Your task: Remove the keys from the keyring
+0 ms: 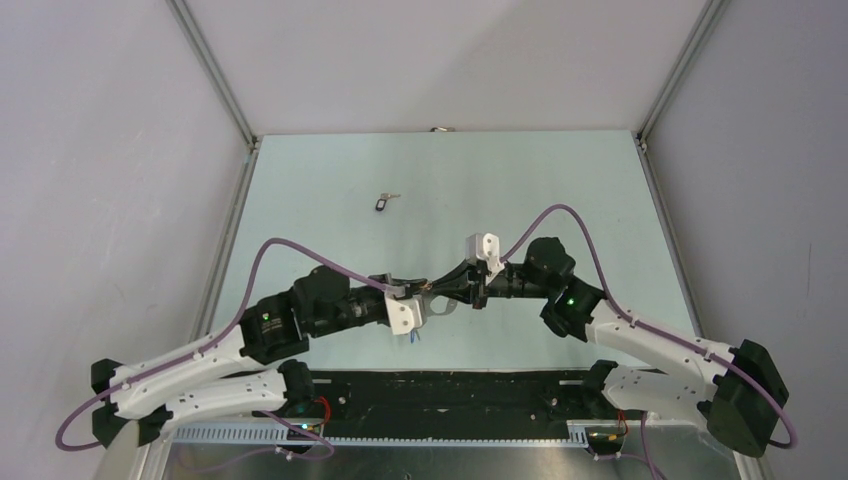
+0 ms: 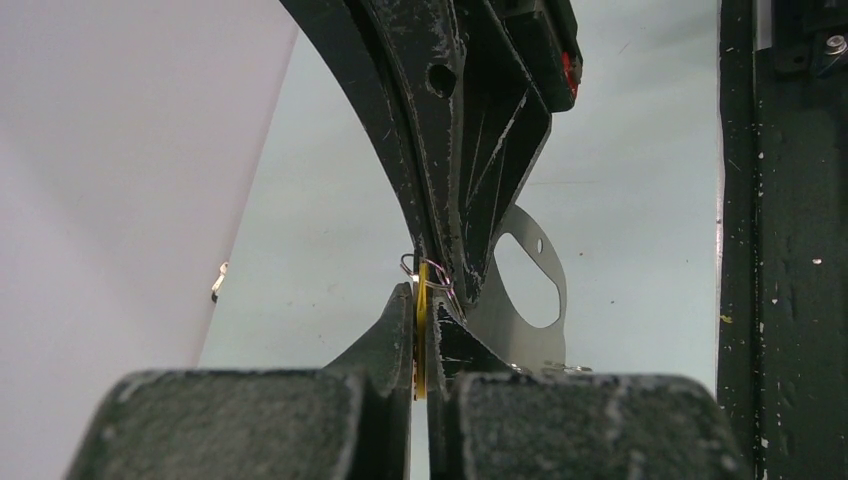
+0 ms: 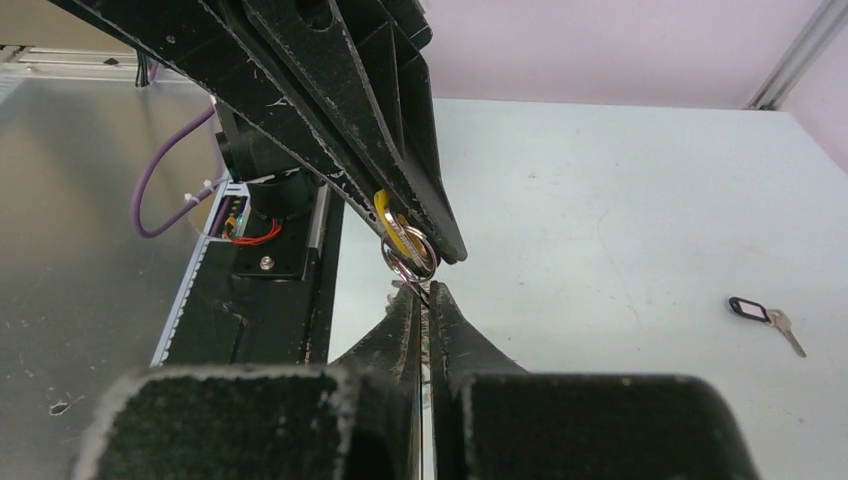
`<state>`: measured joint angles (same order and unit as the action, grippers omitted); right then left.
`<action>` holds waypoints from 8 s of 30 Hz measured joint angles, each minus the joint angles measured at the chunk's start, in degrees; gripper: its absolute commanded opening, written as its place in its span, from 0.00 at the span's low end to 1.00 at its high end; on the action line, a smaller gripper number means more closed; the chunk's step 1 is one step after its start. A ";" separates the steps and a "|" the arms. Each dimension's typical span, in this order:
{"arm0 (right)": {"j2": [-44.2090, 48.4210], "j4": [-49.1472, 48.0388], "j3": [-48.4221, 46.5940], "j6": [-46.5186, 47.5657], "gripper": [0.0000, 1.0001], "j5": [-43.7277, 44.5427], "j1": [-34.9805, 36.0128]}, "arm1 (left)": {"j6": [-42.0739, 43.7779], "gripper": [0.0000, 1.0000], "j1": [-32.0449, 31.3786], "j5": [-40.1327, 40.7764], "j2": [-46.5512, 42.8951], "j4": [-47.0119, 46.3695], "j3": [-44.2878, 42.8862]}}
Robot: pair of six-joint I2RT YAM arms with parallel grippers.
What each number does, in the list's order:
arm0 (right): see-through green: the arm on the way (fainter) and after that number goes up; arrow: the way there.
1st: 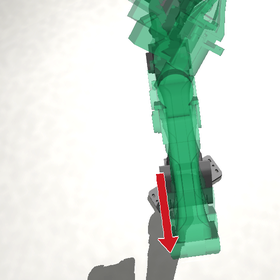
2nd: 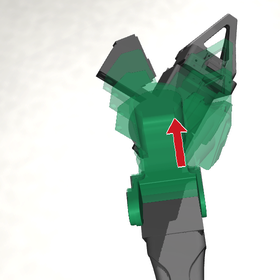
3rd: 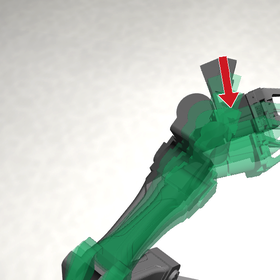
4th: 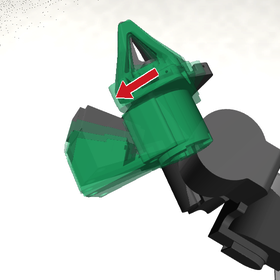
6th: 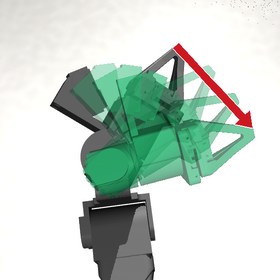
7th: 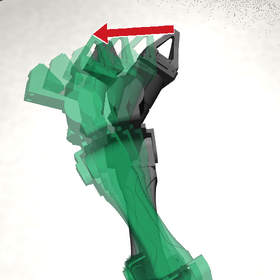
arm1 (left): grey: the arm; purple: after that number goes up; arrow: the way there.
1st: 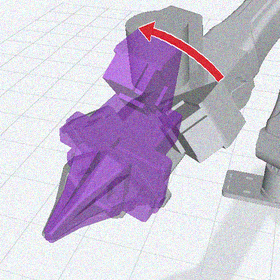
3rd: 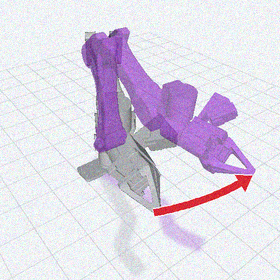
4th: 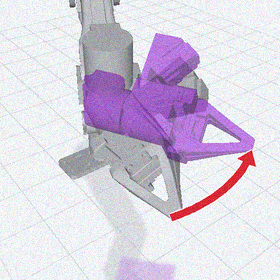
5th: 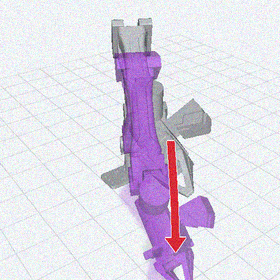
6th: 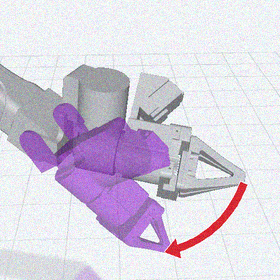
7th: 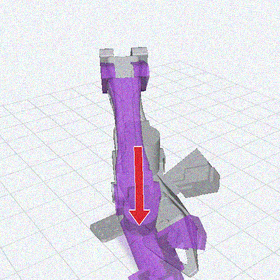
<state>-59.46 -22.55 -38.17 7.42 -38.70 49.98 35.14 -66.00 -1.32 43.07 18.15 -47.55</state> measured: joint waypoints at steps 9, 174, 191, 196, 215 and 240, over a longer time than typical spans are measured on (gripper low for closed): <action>1.88 1.73 -0.04 -3.21 0.00 0.22 -0.57 | 0.04 0.00 -0.07 1.18 -1.25 -1.42 1.66; 8.37 2.75 -2.29 -13.97 0.00 18.75 6.05 | 1.38 0.00 -0.24 2.54 -0.68 -4.28 3.63; 20.26 -1.14 6.80 -19.65 0.00 36.50 4.46 | -3.23 0.04 0.92 14.86 4.07 -3.91 2.25; 29.18 3.17 7.98 -17.64 0.00 41.57 1.90 | -11.17 0.07 9.55 18.25 10.95 -3.87 -0.87; 35.30 8.70 8.33 -13.79 0.00 43.85 1.09 | -38.99 0.25 47.23 -1.86 53.46 -3.19 -30.56; 24.15 12.26 8.33 -20.20 0.00 43.87 -9.60 | -53.13 1.00 50.25 -3.82 25.03 4.35 -15.30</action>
<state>-35.31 -10.28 -29.85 -12.78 5.17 40.38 -18.00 -15.75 -5.15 68.10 22.50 -62.85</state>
